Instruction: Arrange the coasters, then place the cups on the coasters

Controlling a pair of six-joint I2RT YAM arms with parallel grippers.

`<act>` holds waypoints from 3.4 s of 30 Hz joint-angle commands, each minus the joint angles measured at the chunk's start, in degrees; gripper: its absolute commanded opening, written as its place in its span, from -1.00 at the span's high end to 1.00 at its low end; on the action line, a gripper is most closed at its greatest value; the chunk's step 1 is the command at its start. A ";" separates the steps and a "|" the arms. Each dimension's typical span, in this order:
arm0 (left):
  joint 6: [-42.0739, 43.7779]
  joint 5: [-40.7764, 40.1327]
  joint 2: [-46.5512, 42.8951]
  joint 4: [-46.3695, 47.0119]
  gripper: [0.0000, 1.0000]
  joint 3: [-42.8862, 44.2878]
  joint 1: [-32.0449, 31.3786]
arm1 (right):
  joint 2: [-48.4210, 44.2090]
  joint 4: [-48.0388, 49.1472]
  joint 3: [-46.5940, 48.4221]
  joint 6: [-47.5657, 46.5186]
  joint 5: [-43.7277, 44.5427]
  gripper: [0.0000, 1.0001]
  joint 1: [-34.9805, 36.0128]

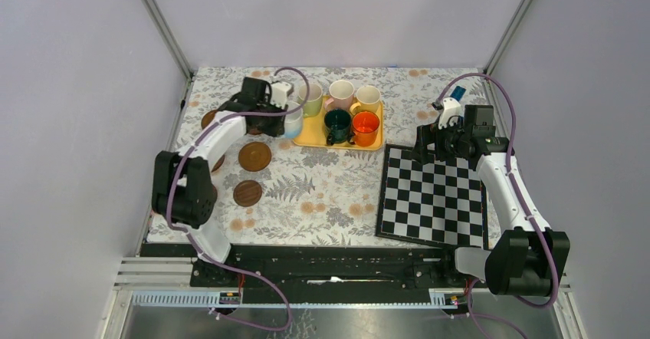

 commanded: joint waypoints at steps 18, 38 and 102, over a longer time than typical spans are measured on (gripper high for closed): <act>2.30 9.61 -11.90 13.88 1.00 -5.99 29.96 | -1.35 1.30 -0.46 -0.94 -0.31 -0.97 0.22; 15.93 23.37 1.21 18.62 1.00 0.93 40.64 | -0.63 1.19 -0.27 -0.59 -0.02 -0.97 0.29; 23.40 19.75 15.19 1.26 0.24 17.15 39.06 | 0.16 1.18 -0.29 -0.85 0.85 -0.97 0.29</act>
